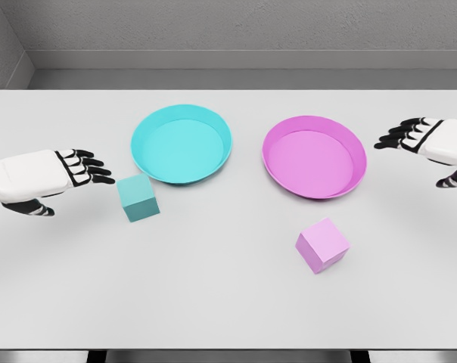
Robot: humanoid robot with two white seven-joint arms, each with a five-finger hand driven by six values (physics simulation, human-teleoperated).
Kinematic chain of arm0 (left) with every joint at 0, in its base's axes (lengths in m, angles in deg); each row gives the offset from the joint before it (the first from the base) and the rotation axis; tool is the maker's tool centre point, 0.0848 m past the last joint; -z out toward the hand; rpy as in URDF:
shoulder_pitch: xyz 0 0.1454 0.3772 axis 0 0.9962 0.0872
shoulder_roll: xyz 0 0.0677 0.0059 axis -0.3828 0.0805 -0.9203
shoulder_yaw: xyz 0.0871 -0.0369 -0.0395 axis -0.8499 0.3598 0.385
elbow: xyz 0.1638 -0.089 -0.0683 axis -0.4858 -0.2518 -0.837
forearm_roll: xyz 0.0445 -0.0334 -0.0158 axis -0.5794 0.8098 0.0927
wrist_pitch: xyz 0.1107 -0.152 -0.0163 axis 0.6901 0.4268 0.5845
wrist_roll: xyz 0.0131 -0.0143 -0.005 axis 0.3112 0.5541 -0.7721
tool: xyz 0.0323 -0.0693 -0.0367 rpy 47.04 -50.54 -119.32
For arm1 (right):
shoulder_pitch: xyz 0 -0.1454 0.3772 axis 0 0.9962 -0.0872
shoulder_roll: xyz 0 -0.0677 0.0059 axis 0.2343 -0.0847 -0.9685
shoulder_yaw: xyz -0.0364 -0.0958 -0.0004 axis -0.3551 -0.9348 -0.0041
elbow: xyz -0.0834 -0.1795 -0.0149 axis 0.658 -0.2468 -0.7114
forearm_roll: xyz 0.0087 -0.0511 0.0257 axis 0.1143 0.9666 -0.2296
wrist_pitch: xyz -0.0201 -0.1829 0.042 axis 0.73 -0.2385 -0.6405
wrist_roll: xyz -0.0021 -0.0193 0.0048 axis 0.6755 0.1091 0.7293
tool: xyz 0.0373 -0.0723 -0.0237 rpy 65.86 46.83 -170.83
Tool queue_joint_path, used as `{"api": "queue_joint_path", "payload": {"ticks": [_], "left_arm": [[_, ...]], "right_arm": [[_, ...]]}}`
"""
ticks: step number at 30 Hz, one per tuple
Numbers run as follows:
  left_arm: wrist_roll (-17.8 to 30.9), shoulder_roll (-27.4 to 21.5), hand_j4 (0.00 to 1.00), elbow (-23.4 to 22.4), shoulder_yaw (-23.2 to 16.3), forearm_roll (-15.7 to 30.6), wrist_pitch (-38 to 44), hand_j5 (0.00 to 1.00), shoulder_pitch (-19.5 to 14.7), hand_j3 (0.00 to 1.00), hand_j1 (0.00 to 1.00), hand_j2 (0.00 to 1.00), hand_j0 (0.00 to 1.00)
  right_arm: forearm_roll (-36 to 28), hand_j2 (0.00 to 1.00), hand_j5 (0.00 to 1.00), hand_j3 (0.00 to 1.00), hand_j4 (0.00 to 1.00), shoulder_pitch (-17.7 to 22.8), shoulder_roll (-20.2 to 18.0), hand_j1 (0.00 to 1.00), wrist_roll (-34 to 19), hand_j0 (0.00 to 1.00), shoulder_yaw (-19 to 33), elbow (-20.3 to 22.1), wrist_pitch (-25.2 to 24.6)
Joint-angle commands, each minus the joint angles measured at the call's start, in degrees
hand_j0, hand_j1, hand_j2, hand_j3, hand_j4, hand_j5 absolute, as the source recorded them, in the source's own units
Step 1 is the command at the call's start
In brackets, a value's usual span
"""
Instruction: Place the blocks in the corresponding plates according to their colors
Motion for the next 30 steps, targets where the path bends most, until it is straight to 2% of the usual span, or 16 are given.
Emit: {"api": "queue_joint_path", "payload": {"ticks": [1,4,5,6,7,9,11,13,15,18,20,25,30], "left_arm": [[-0.02,-0.13,1.0,0.0,-0.01,0.32,0.05,1.0,0.09,1.0,1.0,1.0,1.0],[0.6,0.75,1.0,0.08,0.52,-0.03,0.05,1.0,0.26,1.0,1.0,1.0,1.0],[1.56,2.86,1.0,0.0,0.52,-0.47,0.05,1.0,-0.09,1.0,1.0,1.0,1.0],[5.6,4.88,1.0,-0.09,0.61,-0.91,0.05,1.0,-0.44,1.0,1.0,1.0,1.0],[6.75,6.37,1.0,-0.18,0.52,-1.0,0.05,1.0,-1.32,1.0,1.0,1.0,1.0],[7.53,9.36,1.0,-0.18,0.43,-2.23,0.05,1.0,-3.25,1.0,1.0,1.0,1.0],[8.5,13.05,1.0,-0.18,0.25,-4.6,0.05,1.0,-4.66,1.0,1.0,1.0,1.0],[10.09,14.2,1.0,-0.53,0.25,-6.36,0.05,1.0,-5.36,1.0,1.0,1.0,1.0],[10.09,15.78,1.0,-2.81,0.17,-8.03,0.05,1.0,-6.24,1.0,1.0,1.0,1.0],[10.18,17.01,1.0,-4.75,-0.45,-8.73,0.05,1.0,-6.59,1.0,1.0,1.0,1.0],[10.18,17.01,1.0,-4.75,-0.89,-10.23,0.05,1.0,-6.59,1.0,1.0,1.0,1.0],[11.23,18.68,1.0,-4.66,-2.91,-10.93,0.05,1.0,-7.29,1.0,1.0,1.0,1.0],[11.32,18.77,1.0,-4.84,-3.0,-11.63,0.05,1.0,-7.38,1.0,1.0,1.0,1.0]], "right_arm": [[-0.27,1.0,1.0,1.0,1.0,0.0,0.13,1.0,0.03,1.0,0.01,0.15,-0.16],[-0.36,1.0,1.0,1.0,1.0,0.0,0.13,1.0,0.03,1.0,0.18,-0.02,-0.16],[-0.45,1.0,1.0,1.0,1.0,0.0,0.04,1.0,0.03,1.0,0.53,-0.46,-0.16],[-0.53,1.0,1.0,1.0,1.0,-0.26,-0.13,1.0,0.03,1.0,0.71,-1.43,-0.16],[-0.53,1.0,1.0,1.0,1.0,-0.7,0.04,1.0,0.03,1.0,0.8,-1.96,-0.16],[-0.27,1.0,1.0,1.0,1.0,-0.44,0.13,1.0,0.03,1.0,4.49,-2.22,-0.16],[-0.09,1.0,1.0,1.0,1.0,0.87,0.13,1.0,0.03,1.0,4.05,-1.69,-0.16],[-0.01,1.0,1.0,1.0,1.0,1.67,0.31,1.0,0.03,1.0,-0.69,1.03,-0.16],[-0.01,1.0,1.0,1.0,1.0,1.23,1.01,1.0,0.03,1.0,-4.21,1.47,-0.16],[-0.01,1.0,1.0,1.0,1.0,1.41,1.19,1.0,0.03,1.0,-6.14,3.93,-0.16],[-0.01,1.0,1.0,1.0,1.0,1.41,1.27,1.0,0.03,1.0,-10.45,4.28,-0.16],[0.08,1.0,1.0,1.0,1.0,2.99,1.1,1.0,0.03,1.0,-10.63,4.37,-0.16],[0.26,1.0,1.0,1.0,1.0,3.87,1.19,1.0,0.03,1.0,-10.54,5.25,-0.16]]}}
